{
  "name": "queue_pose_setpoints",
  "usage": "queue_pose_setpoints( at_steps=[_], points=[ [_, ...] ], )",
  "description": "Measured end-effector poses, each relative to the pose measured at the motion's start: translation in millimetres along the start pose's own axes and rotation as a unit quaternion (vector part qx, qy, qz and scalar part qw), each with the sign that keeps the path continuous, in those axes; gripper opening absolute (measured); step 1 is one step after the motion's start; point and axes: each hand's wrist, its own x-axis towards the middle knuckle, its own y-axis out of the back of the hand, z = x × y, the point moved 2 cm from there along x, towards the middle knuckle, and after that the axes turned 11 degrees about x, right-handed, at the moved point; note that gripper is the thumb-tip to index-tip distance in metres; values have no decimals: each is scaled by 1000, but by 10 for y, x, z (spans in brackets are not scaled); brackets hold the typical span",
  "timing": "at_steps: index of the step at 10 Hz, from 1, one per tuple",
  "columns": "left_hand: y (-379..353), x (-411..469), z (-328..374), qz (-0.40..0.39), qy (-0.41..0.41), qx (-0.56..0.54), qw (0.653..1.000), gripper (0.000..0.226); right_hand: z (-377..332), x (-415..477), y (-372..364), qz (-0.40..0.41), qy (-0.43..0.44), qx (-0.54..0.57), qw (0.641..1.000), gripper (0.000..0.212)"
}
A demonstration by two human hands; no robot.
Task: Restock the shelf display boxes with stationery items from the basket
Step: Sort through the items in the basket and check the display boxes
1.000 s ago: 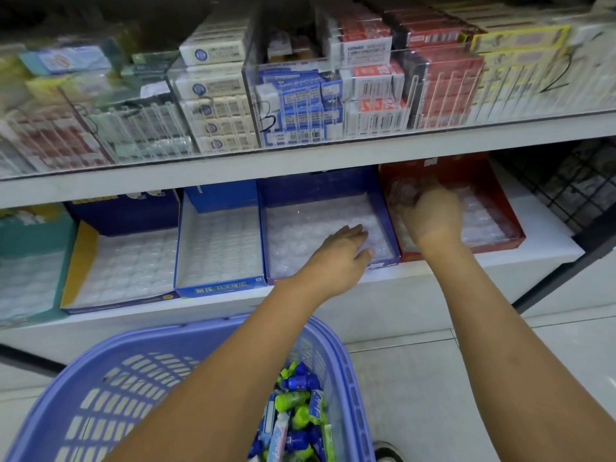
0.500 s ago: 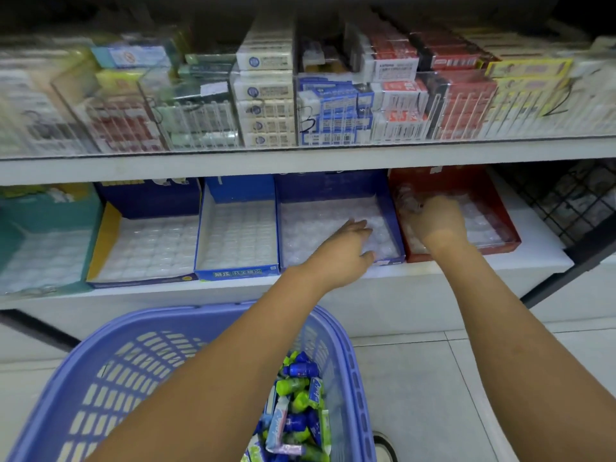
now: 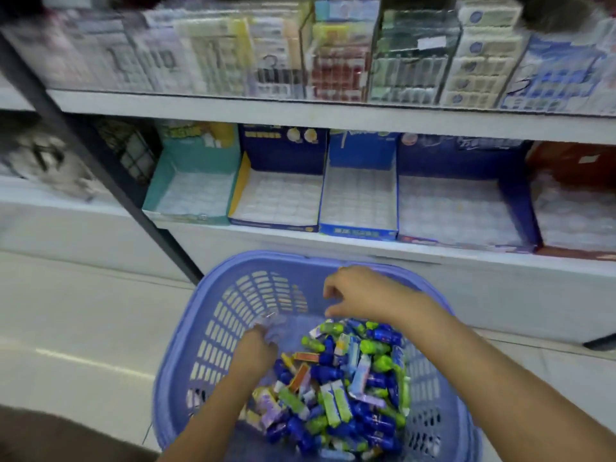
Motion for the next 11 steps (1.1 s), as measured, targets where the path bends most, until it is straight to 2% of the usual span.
queue_pose_setpoints(
  at_steps=[1,2,3,4,5,6,7,8,9,10,11],
  points=[
    [-143,220,-283,-23,43,29,998,22,35,459,-710,-47,-21,15,999,32],
    [-271,395,-422,-35,46,74,996,28,142,809,-1263,-34,-47,63,996,48],
    [-455,509,-504,-46,60,71,995,32,165,1074,-1794,-71,6,67,995,54],
    [-624,560,-491,-40,74,73,994,35,157,1249,-2177,-96,16,39,995,59],
    [-710,577,-435,-39,92,60,993,35,136,1352,-2236,-56,25,-43,997,50],
    [-716,576,-427,-22,131,-1,991,40,187,1419,-2169,-43,17,-117,992,47],
    [-730,586,-417,7,172,-70,983,47,296,1386,-2033,-44,-14,-100,994,41],
    [-764,602,-374,33,210,-107,971,44,360,1216,-1746,-21,-93,107,990,33],
    [-781,666,-312,42,262,-183,947,45,340,983,-1422,-39,-138,376,915,15],
    [-786,717,-270,46,287,-222,931,48,250,713,-1111,-69,-109,602,788,19],
    [-772,712,-236,11,309,-182,934,48,199,464,-851,-84,-69,690,716,19]
  ],
)
